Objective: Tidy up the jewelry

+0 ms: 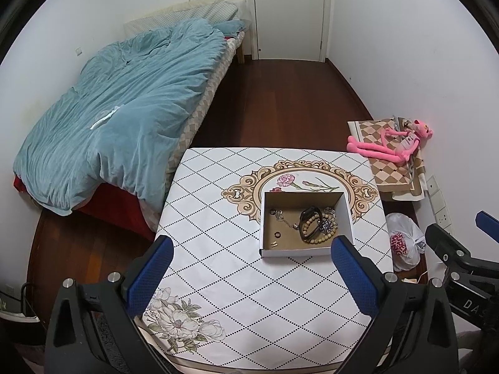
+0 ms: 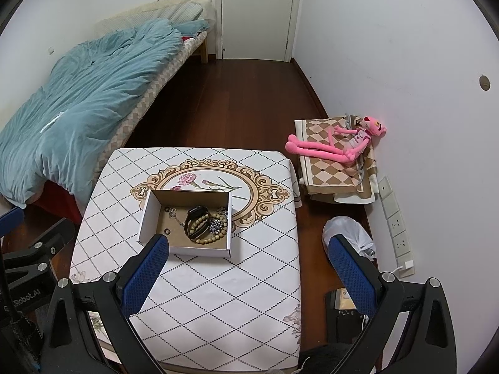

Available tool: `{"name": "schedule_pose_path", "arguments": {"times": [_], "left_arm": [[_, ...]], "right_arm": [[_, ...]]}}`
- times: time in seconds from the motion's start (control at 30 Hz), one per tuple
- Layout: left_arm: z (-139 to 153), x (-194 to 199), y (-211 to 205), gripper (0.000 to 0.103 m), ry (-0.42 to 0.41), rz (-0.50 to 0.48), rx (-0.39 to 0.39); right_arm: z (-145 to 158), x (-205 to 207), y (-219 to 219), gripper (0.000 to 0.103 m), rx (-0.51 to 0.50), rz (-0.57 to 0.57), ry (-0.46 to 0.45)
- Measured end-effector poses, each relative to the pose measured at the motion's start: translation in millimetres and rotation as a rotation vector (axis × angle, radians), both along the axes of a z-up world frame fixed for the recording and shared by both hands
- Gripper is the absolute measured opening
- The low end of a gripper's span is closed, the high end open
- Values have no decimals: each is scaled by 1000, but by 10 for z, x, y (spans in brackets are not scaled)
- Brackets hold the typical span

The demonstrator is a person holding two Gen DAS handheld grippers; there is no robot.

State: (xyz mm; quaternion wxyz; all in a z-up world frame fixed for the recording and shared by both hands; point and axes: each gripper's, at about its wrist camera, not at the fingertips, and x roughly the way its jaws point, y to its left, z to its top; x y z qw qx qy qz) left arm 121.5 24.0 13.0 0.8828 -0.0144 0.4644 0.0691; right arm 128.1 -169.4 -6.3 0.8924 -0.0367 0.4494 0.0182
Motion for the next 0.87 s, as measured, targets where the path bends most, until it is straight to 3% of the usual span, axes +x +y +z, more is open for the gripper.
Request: {"name": "schedule_pose_path", "arguments": {"times": [0.87], "left_arm": [[34, 18, 25, 103, 0, -4, -7]], "right_arm": [[47, -32, -39, 103, 0, 7, -3]]}}
